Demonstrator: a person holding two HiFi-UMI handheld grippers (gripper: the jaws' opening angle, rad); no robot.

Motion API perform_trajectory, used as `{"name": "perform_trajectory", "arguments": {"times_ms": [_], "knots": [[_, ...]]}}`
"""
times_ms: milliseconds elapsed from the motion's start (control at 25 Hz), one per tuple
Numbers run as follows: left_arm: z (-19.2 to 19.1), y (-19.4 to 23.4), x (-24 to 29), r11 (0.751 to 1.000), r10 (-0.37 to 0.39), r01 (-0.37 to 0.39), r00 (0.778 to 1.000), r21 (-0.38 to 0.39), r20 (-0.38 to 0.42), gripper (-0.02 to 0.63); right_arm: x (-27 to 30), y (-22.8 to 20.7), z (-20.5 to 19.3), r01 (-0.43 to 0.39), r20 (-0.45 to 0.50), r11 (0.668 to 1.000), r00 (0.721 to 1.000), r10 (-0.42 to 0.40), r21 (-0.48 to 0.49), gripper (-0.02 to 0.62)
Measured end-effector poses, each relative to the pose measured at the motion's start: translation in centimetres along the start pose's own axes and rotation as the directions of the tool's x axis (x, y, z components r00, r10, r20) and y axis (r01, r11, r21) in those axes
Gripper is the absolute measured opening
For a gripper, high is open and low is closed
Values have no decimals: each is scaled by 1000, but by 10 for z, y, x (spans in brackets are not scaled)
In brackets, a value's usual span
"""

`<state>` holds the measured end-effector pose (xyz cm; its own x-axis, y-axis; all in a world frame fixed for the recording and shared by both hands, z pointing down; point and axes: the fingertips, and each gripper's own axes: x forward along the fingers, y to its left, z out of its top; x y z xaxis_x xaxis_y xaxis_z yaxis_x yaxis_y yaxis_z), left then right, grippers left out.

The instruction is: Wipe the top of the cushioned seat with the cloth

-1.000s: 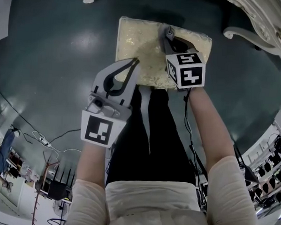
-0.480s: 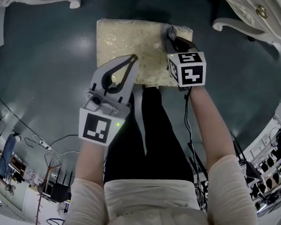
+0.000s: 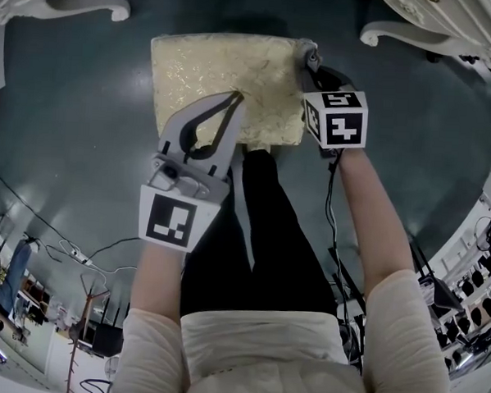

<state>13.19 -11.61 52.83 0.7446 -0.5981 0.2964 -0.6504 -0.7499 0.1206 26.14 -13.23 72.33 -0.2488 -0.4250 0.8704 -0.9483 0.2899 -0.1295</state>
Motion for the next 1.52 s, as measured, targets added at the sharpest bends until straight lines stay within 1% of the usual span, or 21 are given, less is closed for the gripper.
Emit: {"name": "perform_trajectory", "arguments": {"times_ms": [80, 160, 320, 520, 640, 760, 960, 1120, 1320, 1520], "knots": [[1, -4, 0, 1000, -3, 3, 1000, -2, 3, 3, -4, -6, -6, 20, -12, 1000, 1000, -20, 2, 28], [2, -7, -3, 1000, -2, 2, 1000, -7, 4, 3, -11, -7, -7, 20, -15, 1000, 1000, -19, 16, 28], [3, -8, -18, 1000, 4, -4, 1000, -7, -1, 3, -28, 13, 1, -39, 14, 997, 999, 39, 73, 28], [-2, 9, -57, 999, 30, -30, 999, -19, -13, 3, -36, 69, 20, -101, 37, 993, 994, 99, 60, 28], [-9, 26, -80, 998, 50, -51, 999, -28, -22, 3, -32, 111, 29, -144, 42, 988, 989, 142, 51, 28], [-14, 45, -101, 998, 57, -57, 998, -18, -29, 3, -23, 155, 38, -193, 43, 980, 981, 191, 43, 28], [-23, 82, -144, 998, 63, -63, 997, -10, -50, 3, -2, 235, 47, -272, 19, 961, 962, 272, 45, 28], [-37, 112, -178, 997, 75, -76, 995, -13, -65, 3, 17, 288, 51, -302, -2, 952, 953, 303, 48, 28], [-53, 137, -200, 997, 69, -71, 994, -19, -83, 3, 40, 319, 54, -301, -15, 952, 953, 303, 60, 28], [-53, 148, -203, 997, 72, -74, 996, -33, -49, 3, 57, 321, 50, -280, -42, 958, 958, 282, 63, 28]]}}
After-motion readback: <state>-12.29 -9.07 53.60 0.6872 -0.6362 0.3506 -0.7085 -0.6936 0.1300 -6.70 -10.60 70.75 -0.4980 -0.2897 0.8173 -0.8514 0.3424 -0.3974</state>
